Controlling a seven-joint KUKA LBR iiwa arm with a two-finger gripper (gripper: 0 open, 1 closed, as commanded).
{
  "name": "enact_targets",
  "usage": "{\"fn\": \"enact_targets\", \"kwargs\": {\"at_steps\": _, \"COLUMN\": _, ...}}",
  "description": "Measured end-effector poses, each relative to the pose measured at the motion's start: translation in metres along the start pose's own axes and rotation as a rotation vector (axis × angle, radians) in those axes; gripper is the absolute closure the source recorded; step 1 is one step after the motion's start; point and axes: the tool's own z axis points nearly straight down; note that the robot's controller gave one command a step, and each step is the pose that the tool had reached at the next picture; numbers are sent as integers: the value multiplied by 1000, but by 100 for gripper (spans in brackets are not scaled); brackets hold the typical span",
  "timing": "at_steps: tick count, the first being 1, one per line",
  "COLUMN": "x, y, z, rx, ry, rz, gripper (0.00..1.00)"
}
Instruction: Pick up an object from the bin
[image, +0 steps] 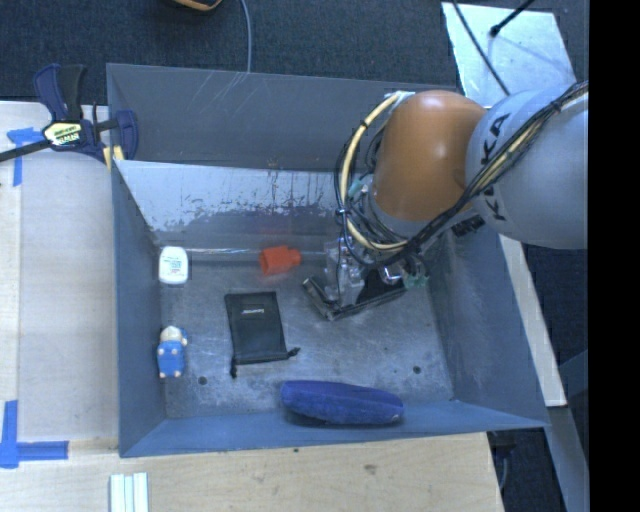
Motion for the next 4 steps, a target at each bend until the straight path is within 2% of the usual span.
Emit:
{"fn": "enact_targets", "kwargs": {"at_steps": 1, "x": 0, "y": 0, "z": 0, "rx": 0, "ry": 0, "rz": -1, "gripper": 0}}
{"fn": "enact_targets", "kwargs": {"at_steps": 2, "x": -12, "y": -52, "z": 83, "rx": 1, "ry": 4, "rz": -43, "gripper": 0}}
{"fn": "enact_targets", "kwargs": {"at_steps": 3, "x": -14, "y": -50, "z": 78, "rx": 0, "ry": -1, "rz": -46, "gripper": 100}}
{"fn": "enact_targets", "kwargs": {"at_steps": 4, "x": 8, "y": -71, "z": -94, "rx": 1, "ry": -1, "rz": -30, "gripper": 100}}
